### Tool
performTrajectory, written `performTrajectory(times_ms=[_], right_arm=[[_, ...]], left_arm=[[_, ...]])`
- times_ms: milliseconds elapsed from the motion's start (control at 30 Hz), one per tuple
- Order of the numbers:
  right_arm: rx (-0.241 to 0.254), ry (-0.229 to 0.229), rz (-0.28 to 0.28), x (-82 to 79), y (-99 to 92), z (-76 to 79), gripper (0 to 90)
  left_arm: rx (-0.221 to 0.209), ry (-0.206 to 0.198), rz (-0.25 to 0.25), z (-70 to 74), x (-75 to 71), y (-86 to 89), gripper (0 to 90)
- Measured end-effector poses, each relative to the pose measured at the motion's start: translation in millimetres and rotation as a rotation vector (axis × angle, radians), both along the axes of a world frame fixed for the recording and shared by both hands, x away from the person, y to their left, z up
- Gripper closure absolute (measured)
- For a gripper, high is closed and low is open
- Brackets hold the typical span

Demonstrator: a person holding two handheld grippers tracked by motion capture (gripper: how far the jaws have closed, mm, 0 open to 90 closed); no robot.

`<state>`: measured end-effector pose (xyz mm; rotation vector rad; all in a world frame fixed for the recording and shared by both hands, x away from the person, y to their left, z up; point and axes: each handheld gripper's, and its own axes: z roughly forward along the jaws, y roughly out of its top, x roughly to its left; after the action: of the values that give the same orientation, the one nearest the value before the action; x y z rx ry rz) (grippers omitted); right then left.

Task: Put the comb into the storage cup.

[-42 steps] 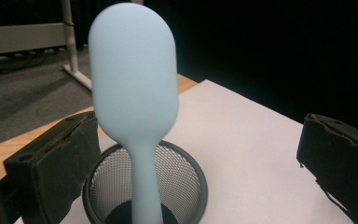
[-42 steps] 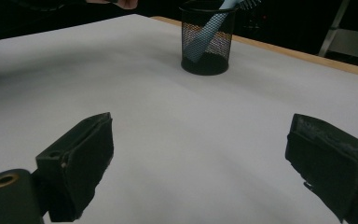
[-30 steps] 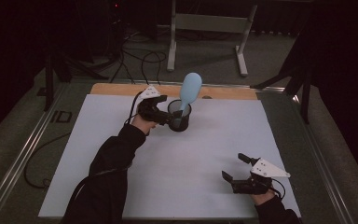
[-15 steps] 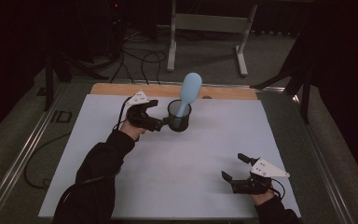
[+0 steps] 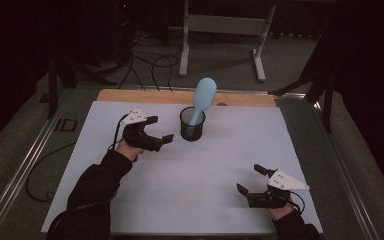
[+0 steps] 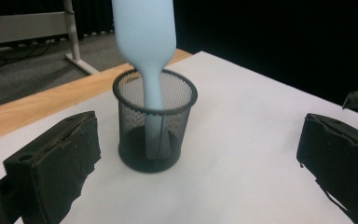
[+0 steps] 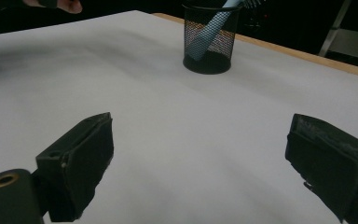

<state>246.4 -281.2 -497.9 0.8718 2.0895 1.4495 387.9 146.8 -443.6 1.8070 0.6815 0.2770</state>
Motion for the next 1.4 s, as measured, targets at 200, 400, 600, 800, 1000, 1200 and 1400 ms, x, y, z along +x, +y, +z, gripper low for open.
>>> performTrajectory(times_ms=[200, 400, 600, 800, 1000, 1200, 1400], right_arm=[[0.002, 0.004, -0.002, 0.2, 0.7, -0.3, 7.7], [-0.006, 0.003, -0.004, 0.5, 0.6, -0.6, 7.7], [-0.006, 0.0, -0.006, 0.5, 0.0, -0.5, 7.7], [-0.007, -0.001, -0.006, 0.0, 0.4, 0.0, 7.7], [-0.008, -0.003, -0.004, -0.4, 0.5, 0.3, 7.7], [-0.015, -0.002, -0.003, -0.2, 1.3, 0.1, 7.7], [-0.015, -0.003, -0.001, -0.1, 1.7, -0.1, 7.7]], left_arm=[[0.002, 0.001, 0.001, -4.3, -11.8, 9.3, 0.0], [0.001, -0.003, -0.003, -6.8, -24.0, 16.6, 0.0], [0.011, -0.009, -0.004, -9.7, -37.7, 23.1, 0.0], [0.022, -0.013, 0.007, -13.4, -52.1, 32.9, 0.0], [0.016, -0.006, 0.027, -22.0, -68.1, 48.0, 0.0], [0.027, 0.007, 0.048, -33.7, -82.5, 61.2, 0.0], [0.037, 0.002, 0.076, -41.7, -92.8, 73.7, 0.0]])
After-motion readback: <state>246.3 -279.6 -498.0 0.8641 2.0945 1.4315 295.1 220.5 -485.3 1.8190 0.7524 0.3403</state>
